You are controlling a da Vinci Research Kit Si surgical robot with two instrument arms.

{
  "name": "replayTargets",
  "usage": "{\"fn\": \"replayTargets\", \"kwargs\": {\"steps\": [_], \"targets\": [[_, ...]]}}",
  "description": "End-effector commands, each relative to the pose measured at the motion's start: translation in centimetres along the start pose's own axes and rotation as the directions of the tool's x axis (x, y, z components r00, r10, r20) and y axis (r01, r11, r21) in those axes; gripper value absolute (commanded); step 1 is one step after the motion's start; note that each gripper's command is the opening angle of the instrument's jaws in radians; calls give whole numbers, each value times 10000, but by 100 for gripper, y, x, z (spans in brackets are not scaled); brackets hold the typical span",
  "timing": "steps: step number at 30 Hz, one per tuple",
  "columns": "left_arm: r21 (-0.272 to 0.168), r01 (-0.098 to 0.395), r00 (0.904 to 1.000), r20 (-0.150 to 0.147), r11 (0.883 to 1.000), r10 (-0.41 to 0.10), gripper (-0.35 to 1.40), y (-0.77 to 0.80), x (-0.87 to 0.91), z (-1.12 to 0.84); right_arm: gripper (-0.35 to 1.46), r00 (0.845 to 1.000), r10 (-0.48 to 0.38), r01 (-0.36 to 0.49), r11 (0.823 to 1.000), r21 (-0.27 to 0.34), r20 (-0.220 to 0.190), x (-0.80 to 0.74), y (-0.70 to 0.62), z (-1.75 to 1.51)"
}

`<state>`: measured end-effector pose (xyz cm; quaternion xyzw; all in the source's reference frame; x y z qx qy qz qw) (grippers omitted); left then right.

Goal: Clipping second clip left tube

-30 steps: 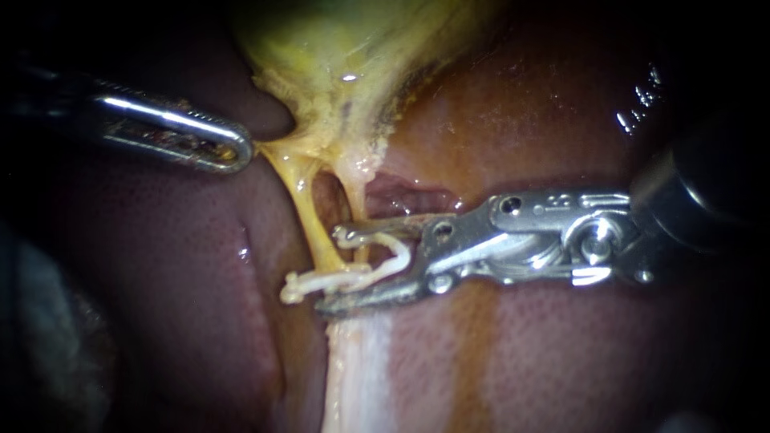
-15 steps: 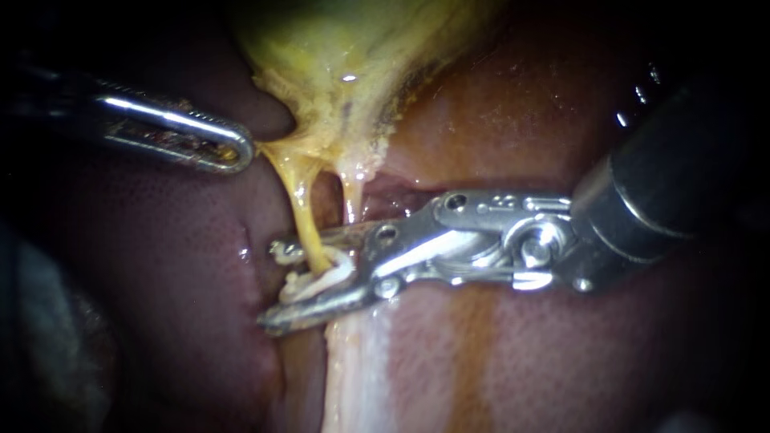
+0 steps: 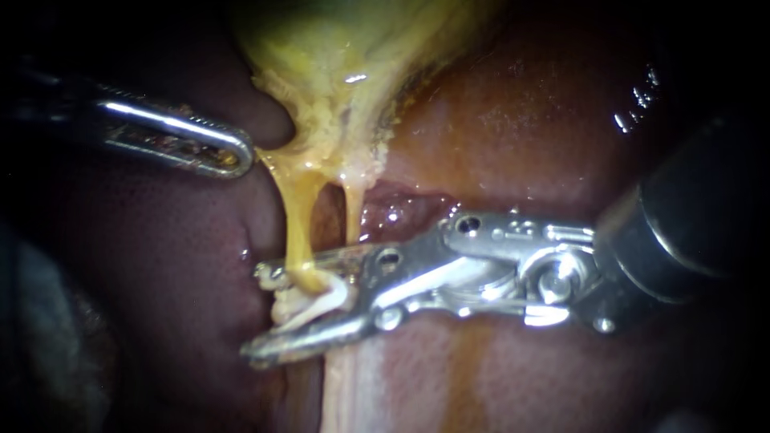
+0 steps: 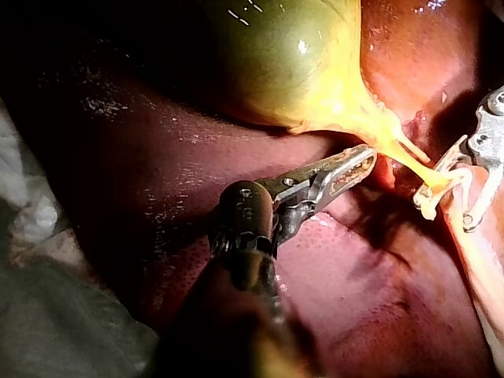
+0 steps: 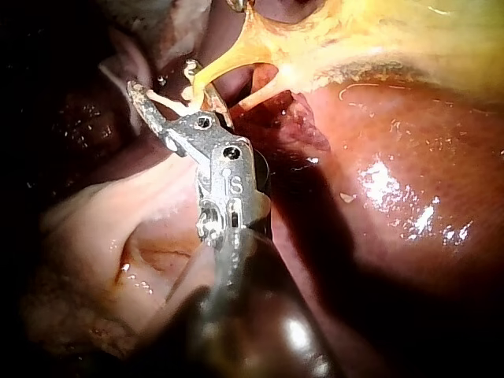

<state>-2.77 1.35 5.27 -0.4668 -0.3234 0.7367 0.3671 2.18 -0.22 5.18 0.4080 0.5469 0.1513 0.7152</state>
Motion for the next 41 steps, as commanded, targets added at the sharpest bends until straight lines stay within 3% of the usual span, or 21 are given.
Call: {"fn": "replayTargets", "kwargs": {"steps": [1, 18, 21, 23, 41], "targets": [[7, -2, 10000, -4, 10000, 2, -35, 0, 0, 0, 43, 10000, 46, -46, 10000, 59, 33, 0, 0, 0], [8, -6, 10000, -4, 10000, 6, -35, -1, -1, 0, 1, 9869, 1609, -1610, 9868, 161, 79, -2, 1, -7], [8, -6, 10000, -4, 10000, 6, -35, -1, -1, 0, -12, 9807, 1955, -1956, 9805, 165, 84, -3, 1, -9], [8, -6, 10000, -4, 10000, 6, -35, -1, -1, 0, -35, 9732, 2296, -2298, 9731, 177, 95, -5, 0, -12], [4, -8, 10000, -3, 10000, 8, -35, -1, -1, 0, -35, 9698, 2436, -2438, 9696, 206, 133, -12, 1, -17]]}}
